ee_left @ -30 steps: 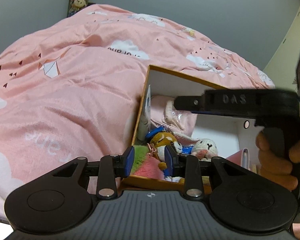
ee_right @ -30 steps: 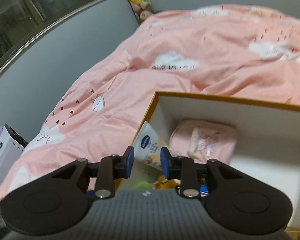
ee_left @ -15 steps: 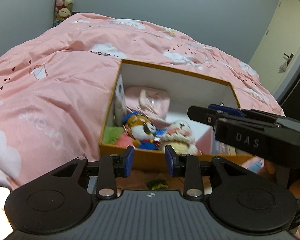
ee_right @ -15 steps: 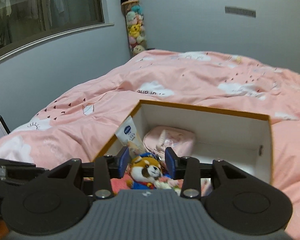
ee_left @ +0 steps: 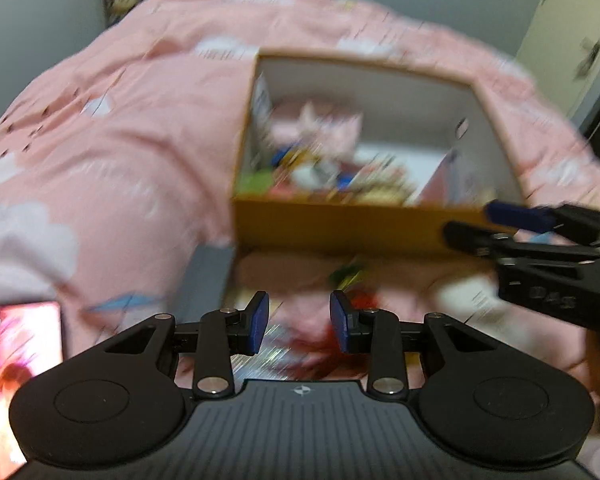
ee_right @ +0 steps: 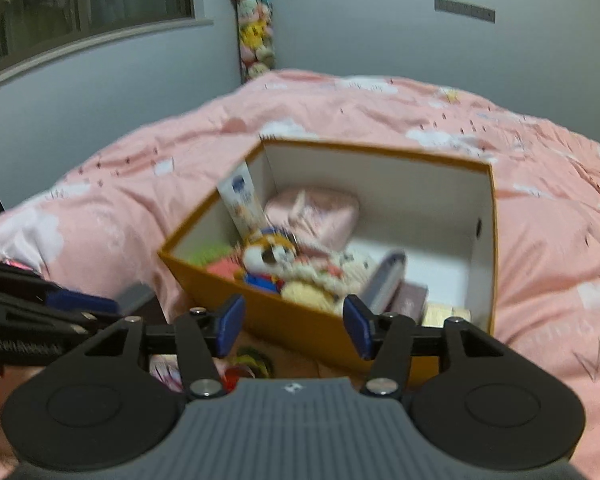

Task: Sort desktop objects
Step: 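Grasp the dark gray gift box with the left gripper while the right grasps the red feather toy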

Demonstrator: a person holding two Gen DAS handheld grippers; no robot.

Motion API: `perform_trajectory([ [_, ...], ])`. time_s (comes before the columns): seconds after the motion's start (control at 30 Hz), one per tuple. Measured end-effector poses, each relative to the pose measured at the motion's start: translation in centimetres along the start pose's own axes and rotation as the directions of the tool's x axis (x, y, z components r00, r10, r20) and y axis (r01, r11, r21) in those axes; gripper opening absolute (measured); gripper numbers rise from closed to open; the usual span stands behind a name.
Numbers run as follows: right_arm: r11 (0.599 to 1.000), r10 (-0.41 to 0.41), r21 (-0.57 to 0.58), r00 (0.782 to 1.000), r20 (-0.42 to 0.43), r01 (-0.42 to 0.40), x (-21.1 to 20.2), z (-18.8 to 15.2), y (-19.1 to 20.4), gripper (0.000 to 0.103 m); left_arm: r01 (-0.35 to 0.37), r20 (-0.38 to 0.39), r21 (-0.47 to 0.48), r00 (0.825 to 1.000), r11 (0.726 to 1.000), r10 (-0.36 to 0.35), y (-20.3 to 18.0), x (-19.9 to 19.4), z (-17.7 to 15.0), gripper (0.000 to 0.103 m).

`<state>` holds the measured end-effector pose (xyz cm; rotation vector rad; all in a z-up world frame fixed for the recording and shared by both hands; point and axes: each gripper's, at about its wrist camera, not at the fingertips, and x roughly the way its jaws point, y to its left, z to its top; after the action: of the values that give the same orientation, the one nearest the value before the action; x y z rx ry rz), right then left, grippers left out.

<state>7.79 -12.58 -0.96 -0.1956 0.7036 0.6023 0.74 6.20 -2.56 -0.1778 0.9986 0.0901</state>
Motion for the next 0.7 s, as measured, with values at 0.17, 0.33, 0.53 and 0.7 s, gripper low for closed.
perform_trajectory([
  [0.17, 0.997, 0.020, -0.068, 0.988, -0.154, -0.031, 1.8, -2.1, 1.2, 0.057, -0.036, -0.083, -0.017, 0.996, 0.999, 0.034, 1.4, 1.2, -0.4, 0.039],
  [0.33, 0.996, 0.047, -0.067, 0.967, -0.252, -0.066, 3.6, -3.4, 1.8, 0.056, -0.072, -0.053, -0.002, 0.996, 0.997, 0.072, 1.6, 0.7, -0.6, 0.048],
  [0.53, 0.990, 0.134, 0.005, 0.940, -0.315, -0.139, 5.0, -3.5, 1.3, 0.055, -0.154, 0.031, 0.074, 0.988, 0.985, 0.152, 1.5, 0.1, 0.5, 0.052],
  [0.7, 0.976, 0.218, 0.086, 0.899, -0.380, -0.200, 7.1, -3.3, 0.9, 0.055, -0.154, -0.050, 0.076, 0.986, 0.985, 0.158, 2.7, 2.5, 0.9, 0.053],
])
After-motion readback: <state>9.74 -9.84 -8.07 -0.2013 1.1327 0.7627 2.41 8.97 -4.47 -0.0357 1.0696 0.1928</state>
